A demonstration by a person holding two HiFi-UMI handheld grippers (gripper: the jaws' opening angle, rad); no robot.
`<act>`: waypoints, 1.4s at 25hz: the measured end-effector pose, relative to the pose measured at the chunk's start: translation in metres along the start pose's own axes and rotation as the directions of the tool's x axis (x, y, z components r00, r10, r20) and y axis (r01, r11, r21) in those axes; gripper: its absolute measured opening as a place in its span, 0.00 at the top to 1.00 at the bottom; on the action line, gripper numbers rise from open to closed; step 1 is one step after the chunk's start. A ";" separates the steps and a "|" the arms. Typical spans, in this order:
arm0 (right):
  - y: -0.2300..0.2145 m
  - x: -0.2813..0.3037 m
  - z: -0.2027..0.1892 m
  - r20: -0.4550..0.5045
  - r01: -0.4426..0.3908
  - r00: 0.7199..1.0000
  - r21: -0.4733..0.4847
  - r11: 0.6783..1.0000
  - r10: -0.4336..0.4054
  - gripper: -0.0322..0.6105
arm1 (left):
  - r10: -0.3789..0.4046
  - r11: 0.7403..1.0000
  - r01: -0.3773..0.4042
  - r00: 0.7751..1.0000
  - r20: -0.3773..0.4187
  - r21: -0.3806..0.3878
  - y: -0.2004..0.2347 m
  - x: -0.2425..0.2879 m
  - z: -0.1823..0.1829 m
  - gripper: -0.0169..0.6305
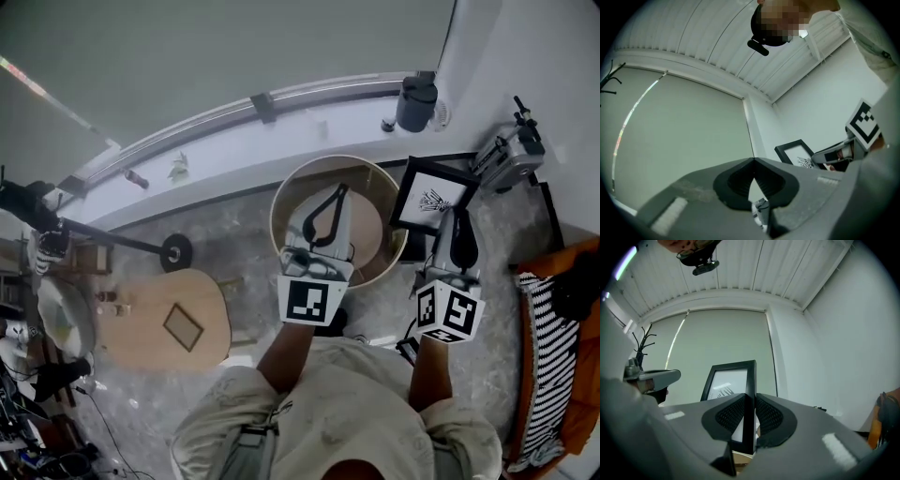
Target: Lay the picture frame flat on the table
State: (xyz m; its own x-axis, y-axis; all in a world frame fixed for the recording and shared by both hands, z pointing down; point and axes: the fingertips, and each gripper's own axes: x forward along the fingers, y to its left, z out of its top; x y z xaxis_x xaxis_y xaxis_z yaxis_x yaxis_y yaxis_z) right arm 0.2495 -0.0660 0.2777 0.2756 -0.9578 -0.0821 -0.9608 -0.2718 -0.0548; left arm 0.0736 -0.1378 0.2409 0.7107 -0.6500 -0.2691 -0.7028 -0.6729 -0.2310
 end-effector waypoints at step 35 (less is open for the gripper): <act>0.052 0.144 -0.024 -0.044 -0.038 0.998 -0.004 0.999 0.037 0.84 | 0.023 0.999 -0.023 1.000 -0.013 -0.042 0.100 0.091 -0.065 0.97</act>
State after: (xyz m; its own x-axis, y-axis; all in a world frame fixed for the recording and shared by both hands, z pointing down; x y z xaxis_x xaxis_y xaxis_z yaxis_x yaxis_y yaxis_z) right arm 0.2389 -0.2203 0.2870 0.2379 -0.9705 -0.0404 -0.9706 -0.2359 -0.0476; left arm 0.0702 -0.2870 0.2538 0.6949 -0.6696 -0.2623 -0.7172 -0.6719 -0.1850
